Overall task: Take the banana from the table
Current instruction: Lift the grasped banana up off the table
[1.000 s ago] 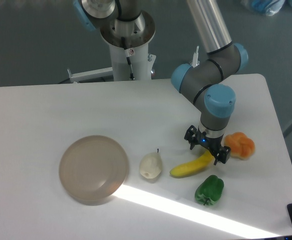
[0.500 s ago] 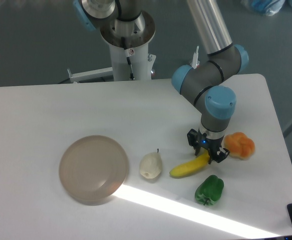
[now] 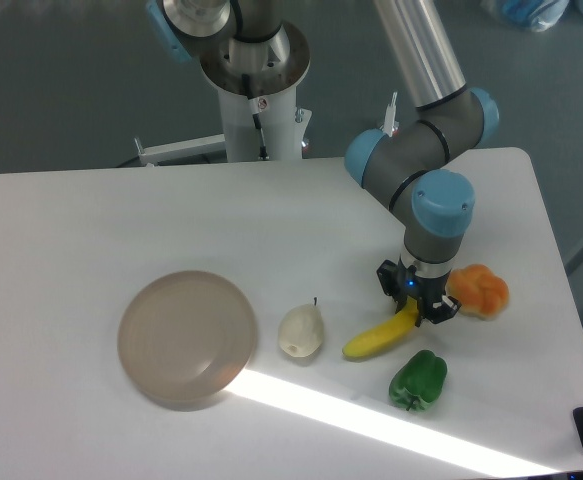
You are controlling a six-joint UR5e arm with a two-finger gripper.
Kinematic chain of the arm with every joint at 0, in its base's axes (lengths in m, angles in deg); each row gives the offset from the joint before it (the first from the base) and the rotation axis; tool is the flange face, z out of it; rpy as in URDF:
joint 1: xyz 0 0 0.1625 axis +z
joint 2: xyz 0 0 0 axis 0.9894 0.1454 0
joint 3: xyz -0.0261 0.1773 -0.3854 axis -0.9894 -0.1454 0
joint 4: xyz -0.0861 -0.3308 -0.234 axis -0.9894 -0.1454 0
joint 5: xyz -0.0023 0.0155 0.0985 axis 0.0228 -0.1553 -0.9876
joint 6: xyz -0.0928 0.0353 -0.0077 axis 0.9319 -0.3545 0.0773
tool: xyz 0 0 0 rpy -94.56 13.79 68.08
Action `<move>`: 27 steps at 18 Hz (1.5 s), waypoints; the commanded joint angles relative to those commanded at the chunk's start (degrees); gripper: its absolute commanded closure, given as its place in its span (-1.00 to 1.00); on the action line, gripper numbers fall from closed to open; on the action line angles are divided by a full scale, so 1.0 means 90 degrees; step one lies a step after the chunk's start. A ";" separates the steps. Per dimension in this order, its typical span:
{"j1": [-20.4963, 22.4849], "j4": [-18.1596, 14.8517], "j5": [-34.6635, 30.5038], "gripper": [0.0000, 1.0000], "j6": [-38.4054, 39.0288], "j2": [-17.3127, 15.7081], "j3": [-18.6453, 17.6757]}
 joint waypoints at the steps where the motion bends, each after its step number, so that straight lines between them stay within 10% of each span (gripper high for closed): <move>1: 0.0000 0.0000 -0.0010 0.61 -0.0019 -0.0029 0.0000; 14: 0.0039 -0.1172 -0.0010 0.61 -0.0108 -0.0411 0.1649; 27: 0.0010 -0.1133 0.0029 0.61 -0.0088 -0.0322 0.1865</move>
